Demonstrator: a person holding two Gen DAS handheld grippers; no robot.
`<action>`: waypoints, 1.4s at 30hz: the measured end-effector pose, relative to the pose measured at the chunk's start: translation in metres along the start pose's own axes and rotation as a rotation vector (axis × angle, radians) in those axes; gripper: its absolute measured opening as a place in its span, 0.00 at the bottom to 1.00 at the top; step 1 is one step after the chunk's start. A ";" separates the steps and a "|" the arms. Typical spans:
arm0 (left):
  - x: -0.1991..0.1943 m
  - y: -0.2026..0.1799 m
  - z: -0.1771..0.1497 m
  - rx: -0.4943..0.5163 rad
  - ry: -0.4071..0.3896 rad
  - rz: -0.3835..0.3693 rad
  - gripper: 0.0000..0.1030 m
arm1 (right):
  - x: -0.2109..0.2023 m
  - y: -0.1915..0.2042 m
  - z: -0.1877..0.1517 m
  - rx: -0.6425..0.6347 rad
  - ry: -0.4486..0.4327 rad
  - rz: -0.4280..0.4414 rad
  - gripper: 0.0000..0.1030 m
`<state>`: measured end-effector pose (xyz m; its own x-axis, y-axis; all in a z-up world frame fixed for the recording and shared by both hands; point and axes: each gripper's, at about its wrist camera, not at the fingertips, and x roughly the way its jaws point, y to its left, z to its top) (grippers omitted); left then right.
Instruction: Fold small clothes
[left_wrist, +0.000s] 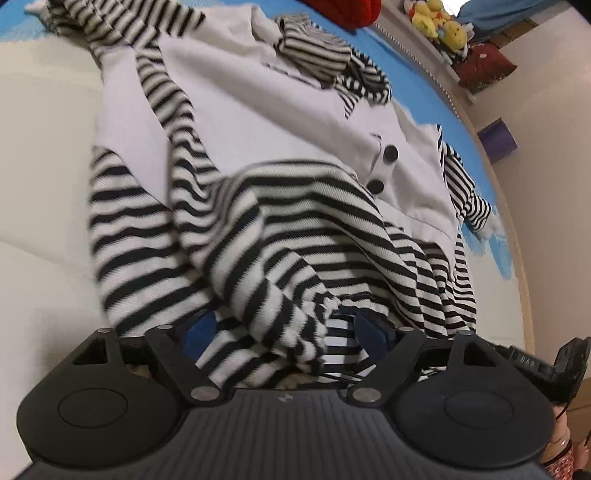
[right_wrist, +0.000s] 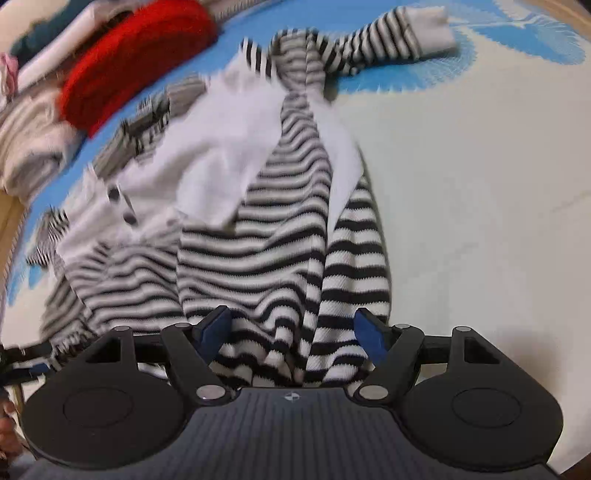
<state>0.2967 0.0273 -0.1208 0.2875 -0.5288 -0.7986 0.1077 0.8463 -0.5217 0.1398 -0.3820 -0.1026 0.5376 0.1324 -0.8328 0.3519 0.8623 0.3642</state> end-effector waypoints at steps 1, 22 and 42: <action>0.005 -0.002 0.001 -0.007 0.011 -0.008 0.84 | 0.001 0.005 -0.001 -0.039 0.002 -0.006 0.74; -0.089 0.033 -0.100 -0.095 -0.234 0.143 0.68 | -0.060 -0.037 -0.042 -0.212 -0.050 -0.040 0.09; -0.014 -0.080 -0.069 0.438 -0.147 0.624 0.69 | -0.044 -0.027 -0.041 -0.228 -0.019 -0.068 0.10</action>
<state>0.2182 -0.0375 -0.0884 0.5382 0.0425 -0.8417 0.2418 0.9490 0.2025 0.0753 -0.3908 -0.0926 0.5337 0.0629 -0.8433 0.2069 0.9572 0.2023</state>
